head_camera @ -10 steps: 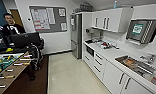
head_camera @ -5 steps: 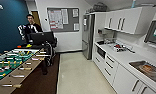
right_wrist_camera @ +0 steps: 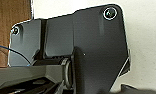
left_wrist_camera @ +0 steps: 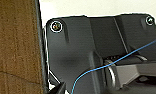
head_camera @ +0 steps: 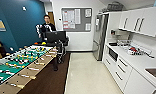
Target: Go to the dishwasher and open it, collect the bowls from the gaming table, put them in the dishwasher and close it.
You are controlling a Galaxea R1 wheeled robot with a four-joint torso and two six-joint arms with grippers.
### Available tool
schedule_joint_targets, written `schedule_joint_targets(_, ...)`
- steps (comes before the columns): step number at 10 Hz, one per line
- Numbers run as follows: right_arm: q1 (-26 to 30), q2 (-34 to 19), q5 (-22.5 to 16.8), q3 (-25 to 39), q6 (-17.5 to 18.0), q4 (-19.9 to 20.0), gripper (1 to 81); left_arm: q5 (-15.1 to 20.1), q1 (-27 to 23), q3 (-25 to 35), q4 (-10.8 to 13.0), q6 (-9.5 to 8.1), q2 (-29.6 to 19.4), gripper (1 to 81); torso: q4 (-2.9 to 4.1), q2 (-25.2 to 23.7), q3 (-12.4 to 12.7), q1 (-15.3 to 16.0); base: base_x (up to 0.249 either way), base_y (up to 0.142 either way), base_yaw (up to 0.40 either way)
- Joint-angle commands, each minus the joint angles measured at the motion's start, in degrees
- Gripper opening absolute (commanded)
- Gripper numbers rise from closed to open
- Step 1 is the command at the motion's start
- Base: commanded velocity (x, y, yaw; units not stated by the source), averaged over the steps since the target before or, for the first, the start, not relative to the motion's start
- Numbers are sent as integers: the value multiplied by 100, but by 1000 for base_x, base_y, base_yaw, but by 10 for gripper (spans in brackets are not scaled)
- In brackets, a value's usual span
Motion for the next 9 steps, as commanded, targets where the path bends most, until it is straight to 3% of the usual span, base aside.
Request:
schedule_joint_targets(1,273,42,-314,15,-46,4,811,313,-234,-27,39,24,-38,811,0,0,0,0,0,0,356)
schedule_joint_targets(9,220,86,-366,24,-117,-66,811,313,-243,-27,48,41,-29,811,0,0,0,0,0,0,356)
